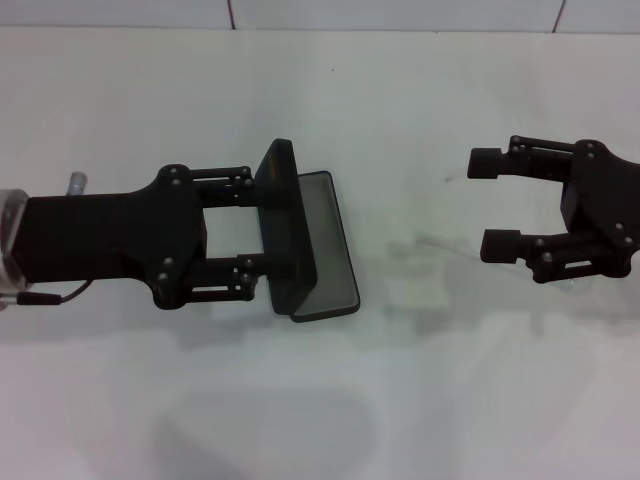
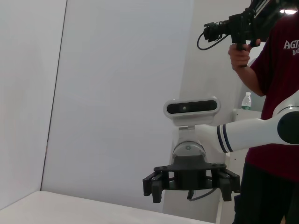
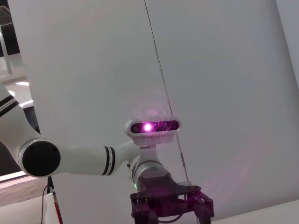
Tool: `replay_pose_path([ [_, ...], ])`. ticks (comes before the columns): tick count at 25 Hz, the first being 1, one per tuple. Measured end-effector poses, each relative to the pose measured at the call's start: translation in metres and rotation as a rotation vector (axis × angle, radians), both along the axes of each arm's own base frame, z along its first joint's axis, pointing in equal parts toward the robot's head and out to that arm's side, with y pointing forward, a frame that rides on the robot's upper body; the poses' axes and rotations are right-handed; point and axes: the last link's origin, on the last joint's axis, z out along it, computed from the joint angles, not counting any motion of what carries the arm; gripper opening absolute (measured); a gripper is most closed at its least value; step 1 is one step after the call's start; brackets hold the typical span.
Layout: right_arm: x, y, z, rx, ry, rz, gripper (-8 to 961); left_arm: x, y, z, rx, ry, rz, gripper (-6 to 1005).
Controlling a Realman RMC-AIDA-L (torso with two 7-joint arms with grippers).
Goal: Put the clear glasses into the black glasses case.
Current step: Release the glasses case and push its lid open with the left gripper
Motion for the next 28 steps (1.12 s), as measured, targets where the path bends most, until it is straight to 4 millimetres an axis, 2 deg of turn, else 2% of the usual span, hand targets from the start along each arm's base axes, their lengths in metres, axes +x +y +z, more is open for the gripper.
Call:
replay_pose_path([
  [21,0.002,-0.002,0.001,-0.002,0.001,-0.003,883,0.001,0.001,-0.002,-0.004,-0.009,0.013,664],
  [28,0.016,-0.007,0.018,0.06,0.023,-0.044,884,0.007,0.013,-0.001,0.01,0.009,0.08,664],
])
